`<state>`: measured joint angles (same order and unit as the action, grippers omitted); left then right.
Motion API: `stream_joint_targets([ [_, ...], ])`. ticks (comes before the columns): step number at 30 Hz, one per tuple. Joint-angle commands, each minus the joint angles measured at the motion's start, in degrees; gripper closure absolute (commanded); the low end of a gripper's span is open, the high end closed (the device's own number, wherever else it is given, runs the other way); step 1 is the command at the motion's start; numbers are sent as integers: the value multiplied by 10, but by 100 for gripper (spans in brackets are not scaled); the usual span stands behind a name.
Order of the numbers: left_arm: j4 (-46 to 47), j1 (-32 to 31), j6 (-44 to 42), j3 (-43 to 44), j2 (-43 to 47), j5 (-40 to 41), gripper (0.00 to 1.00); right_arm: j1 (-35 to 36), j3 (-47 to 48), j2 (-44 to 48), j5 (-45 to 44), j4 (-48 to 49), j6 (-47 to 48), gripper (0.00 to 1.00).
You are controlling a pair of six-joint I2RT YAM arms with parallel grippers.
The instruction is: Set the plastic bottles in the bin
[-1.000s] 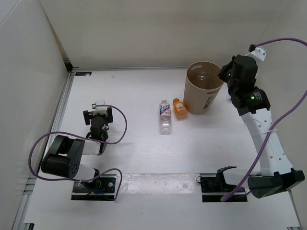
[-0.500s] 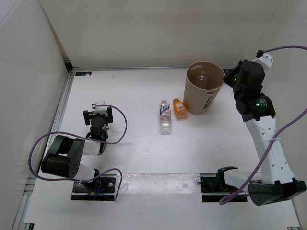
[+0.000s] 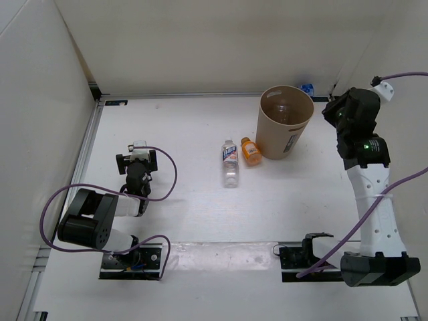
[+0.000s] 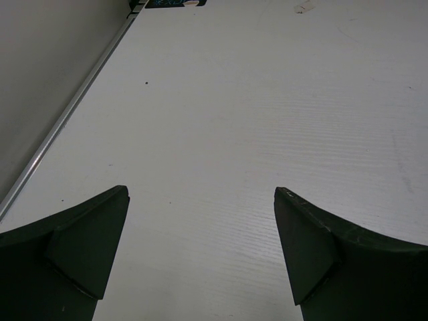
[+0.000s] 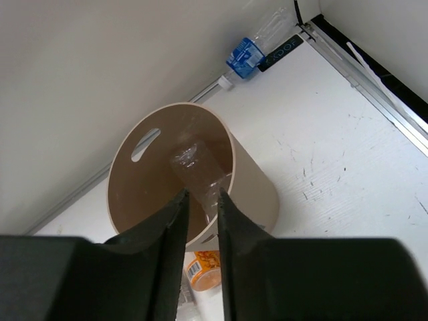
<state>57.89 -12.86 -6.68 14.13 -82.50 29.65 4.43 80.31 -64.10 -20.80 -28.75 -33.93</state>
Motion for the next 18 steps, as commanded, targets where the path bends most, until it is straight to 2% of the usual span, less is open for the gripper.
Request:
stream_joint_targets([
  [1, 10, -1, 0, 6, 7, 8, 0, -15, -2, 9, 21, 0, -5, 71],
  [5, 10, -1, 0, 6, 6, 8, 0, -29, -8, 8, 29, -3, -10, 61],
  [9, 10, -1, 0, 6, 8, 8, 0, -37, -16, 9, 54, -7, -21, 58],
  [11, 10, -1, 0, 6, 8, 8, 0, -64, -20, 9, 59, -10, -27, 58],
  [18, 10, -1, 0, 6, 7, 8, 0, -79, -31, 10, 84, -10, -33, 58],
])
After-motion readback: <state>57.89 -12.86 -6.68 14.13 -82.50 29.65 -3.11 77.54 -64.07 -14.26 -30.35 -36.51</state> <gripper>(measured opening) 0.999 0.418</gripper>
